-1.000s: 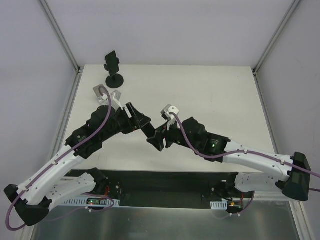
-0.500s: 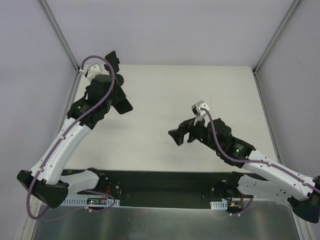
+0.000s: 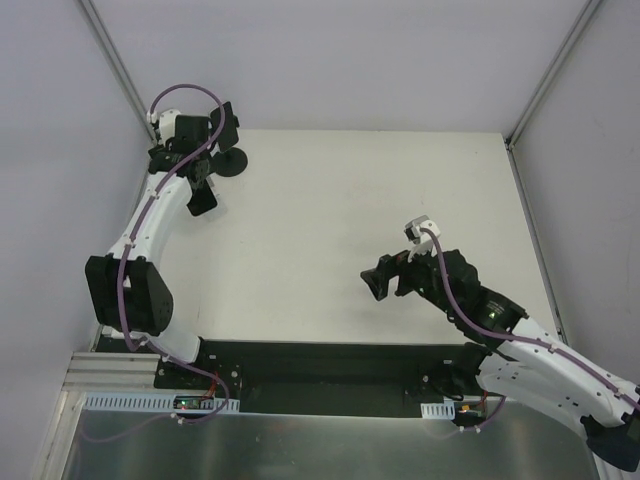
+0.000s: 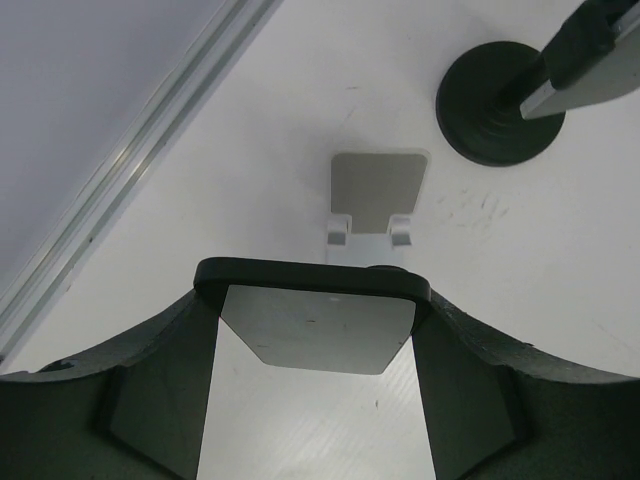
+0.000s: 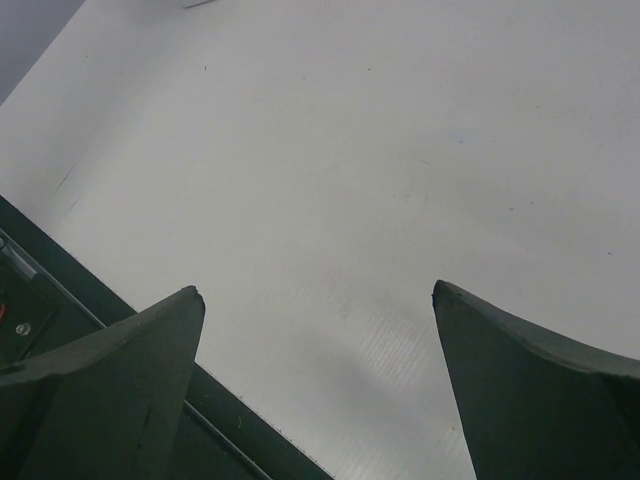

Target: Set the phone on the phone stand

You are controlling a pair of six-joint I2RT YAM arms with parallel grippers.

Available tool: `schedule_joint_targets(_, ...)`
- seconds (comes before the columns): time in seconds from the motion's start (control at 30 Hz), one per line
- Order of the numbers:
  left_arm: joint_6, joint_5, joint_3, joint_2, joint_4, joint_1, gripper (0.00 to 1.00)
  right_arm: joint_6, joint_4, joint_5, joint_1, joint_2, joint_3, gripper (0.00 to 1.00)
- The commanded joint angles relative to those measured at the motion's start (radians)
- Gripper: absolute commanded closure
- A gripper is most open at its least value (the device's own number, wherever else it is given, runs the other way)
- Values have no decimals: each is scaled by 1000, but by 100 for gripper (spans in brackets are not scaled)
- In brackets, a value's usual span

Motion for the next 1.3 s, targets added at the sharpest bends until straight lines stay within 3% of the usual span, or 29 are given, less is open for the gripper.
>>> schedule_joint_targets(0.0, 76, -44, 96, 57, 144, 29, 100, -3, -38, 6, -19, -24, 1, 0)
schedule_joint_targets(0.3, 146, -116, 144, 175, 239, 43, 100, -11, -69, -9, -64, -78, -25, 0)
schedule_joint_targets(0.6, 75, -147, 133, 246, 299, 46, 100, -10, -87, -30, -90, -95, -19, 1)
schedule_joint_targets(1.27, 43, -182, -54, 273, 543, 46, 100, 12, -90, -70, -117, -66, -11, 0)
